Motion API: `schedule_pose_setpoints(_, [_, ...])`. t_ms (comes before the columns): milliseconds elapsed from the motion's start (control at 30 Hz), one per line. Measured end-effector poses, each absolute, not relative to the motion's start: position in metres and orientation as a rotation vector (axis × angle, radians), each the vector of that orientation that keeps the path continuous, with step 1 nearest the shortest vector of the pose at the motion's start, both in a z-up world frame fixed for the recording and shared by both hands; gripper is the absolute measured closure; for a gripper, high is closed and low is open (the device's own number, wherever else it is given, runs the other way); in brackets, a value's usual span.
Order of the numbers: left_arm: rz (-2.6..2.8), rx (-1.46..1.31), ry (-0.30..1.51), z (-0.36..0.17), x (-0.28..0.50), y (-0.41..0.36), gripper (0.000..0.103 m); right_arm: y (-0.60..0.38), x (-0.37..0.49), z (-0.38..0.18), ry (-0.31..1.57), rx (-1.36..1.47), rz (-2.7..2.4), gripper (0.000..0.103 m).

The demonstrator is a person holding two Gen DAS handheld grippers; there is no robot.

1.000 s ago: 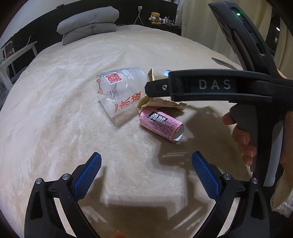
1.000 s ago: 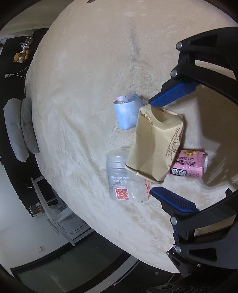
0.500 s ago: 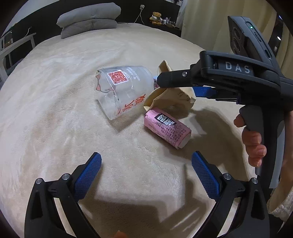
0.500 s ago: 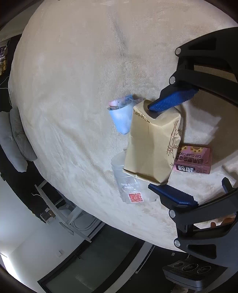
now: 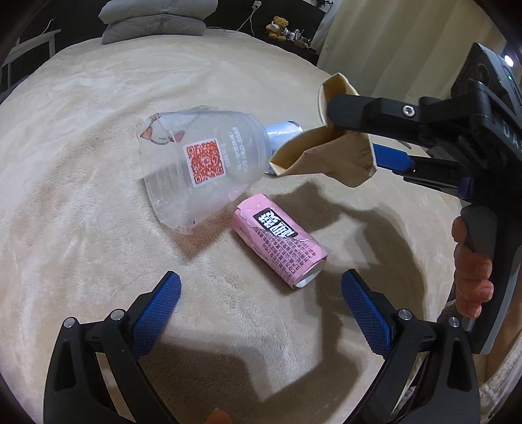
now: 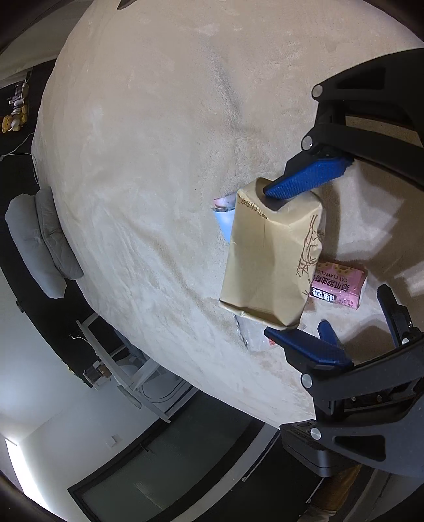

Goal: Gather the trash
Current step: 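Grasp the tan paper bag with the right tool while the left tool grasps the pink carton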

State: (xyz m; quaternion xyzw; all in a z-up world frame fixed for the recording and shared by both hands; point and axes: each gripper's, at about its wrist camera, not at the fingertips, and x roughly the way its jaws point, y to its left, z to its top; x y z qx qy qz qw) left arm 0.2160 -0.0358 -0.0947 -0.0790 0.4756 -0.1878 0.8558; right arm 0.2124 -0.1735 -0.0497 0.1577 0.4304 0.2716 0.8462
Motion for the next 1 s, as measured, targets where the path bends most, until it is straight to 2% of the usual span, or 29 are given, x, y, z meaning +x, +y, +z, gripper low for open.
schedule_pose_setpoints(200, [-0.404, -0.219, 0.989, -0.096, 0.226, -0.04, 0.008, -0.172, 0.215, -0.052, 0.914, 0.331, 0.568, 0.025])
schedule_pose_setpoints(233, [-0.407, -0.218, 0.984, -0.096, 0.228, -0.042, 0.012, -0.173, 0.215, -0.052, 0.916, 0.333, 0.568, 0.025])
schedule_pose_setpoints(300, [-0.412, -0.199, 0.97, -0.092, 0.22, -0.049, 0.042, -0.172, 0.215, -0.051, 0.916, 0.331, 0.566, 0.025])
schedule_pose_setpoints(367, [-0.419, -0.187, 0.966, -0.09, 0.22, -0.053, 0.055, -0.172, 0.214, -0.05, 0.91, 0.325, 0.564, 0.025])
schedule_pose_setpoints(400, [-0.425, -0.185, 0.966, -0.09, 0.219, -0.054, 0.058, -0.172, 0.214, -0.05, 0.907, 0.324, 0.563, 0.025])
schedule_pose_setpoints(600, [-0.436, -0.17, 0.961, -0.084, 0.208, -0.056, 0.064, -0.175, 0.209, -0.051, 0.902, 0.315, 0.549, 0.025])
schedule_pose_setpoints(1000, [-0.414, -0.155, 0.919, -0.064, 0.169, -0.061, 0.067, -0.202, 0.175, -0.037, 0.865, 0.313, 0.536, 0.025])
